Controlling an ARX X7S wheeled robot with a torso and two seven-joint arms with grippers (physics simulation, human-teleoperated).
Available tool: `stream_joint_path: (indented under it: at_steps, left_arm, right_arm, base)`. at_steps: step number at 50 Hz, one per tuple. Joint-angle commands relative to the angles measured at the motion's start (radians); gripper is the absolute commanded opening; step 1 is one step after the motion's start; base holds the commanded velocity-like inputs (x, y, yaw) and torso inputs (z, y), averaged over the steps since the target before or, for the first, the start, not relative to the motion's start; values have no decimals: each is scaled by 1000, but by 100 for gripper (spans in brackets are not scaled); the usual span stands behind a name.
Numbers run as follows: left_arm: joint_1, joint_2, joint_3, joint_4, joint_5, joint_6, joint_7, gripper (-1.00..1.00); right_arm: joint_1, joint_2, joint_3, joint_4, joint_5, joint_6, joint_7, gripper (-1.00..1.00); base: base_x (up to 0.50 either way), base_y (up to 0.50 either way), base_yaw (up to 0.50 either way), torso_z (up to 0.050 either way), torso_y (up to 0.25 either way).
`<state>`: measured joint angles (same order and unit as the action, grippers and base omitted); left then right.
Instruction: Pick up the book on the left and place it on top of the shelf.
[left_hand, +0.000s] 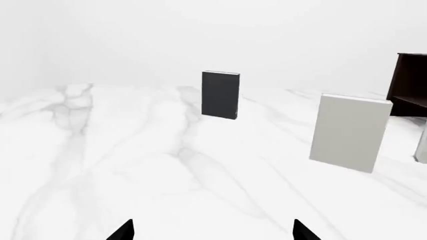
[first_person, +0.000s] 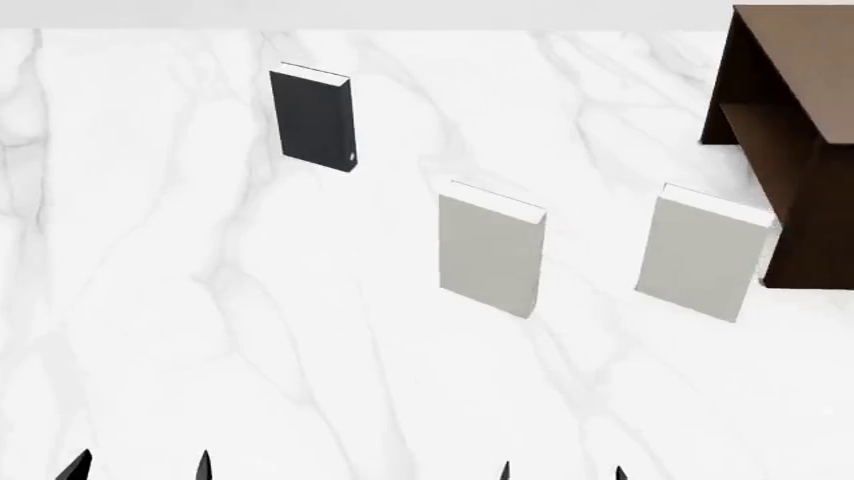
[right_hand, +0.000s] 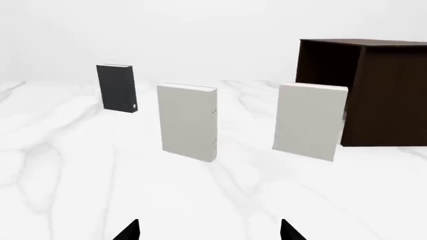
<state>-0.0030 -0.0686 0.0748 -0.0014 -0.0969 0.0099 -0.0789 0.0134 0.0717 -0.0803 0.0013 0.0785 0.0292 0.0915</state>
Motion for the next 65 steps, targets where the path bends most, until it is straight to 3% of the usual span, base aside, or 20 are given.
stream_joint_path:
  at_steps: [1,11,15,19,23,24,28,40,46,54,65]
  left_arm:
    - [-1,-15,16,-3,-13,8,-19,100]
    - [-6,-26,31,-14,-22,10,-30,100]
    - [-1,-27,34,25,-32,-48,-49,100]
    - [-40,-58,32,293,-88,-384,-94,100]
    - [-220,-98,-17,502,-174,-721,-106,100]
    - [-320,-113,-43,543,-203,-860,-125,100]
    - [-508,-155,-60,579,-231,-1031,-131,100]
    - [-738,-197,-82,598,-259,-1227,-148,100]
    - [-859,-207,-88,562,-277,-1303,-141,100]
    - [-853,-224,-73,503,-256,-1245,-139,100]
    - [-843,-230,-73,497,-255,-1234,-142,100]
  right_arm:
    - [4,10,-14,3,10,1,27,100]
    - [9,21,-26,4,16,6,47,100]
    - [10,37,-49,-82,-5,143,69,100]
    - [51,59,-22,-316,77,406,73,100]
    - [228,78,-24,-512,106,748,101,100]
    - [319,79,-20,-553,109,841,116,100]
    - [525,69,26,-530,165,1029,105,100]
    - [854,58,119,-472,235,1285,114,100]
    - [991,72,91,-395,214,1296,133,100]
    - [1021,76,83,-377,213,1309,142,100]
    - [1001,80,69,-353,226,1307,133,100]
  base:
    - [0,0,0,0,0]
    - [0,0,0,0,0]
    - [0,0,0,0,0]
    - [0,0,0,0,0]
    - [0,0,0,0,0]
    - [0,0,0,0,0]
    - [0,0,0,0,0]
    - [0,0,0,0,0]
    - [0,0,0,0,0]
    - [0,0,0,0,0]
    - [500,0,0,0,0]
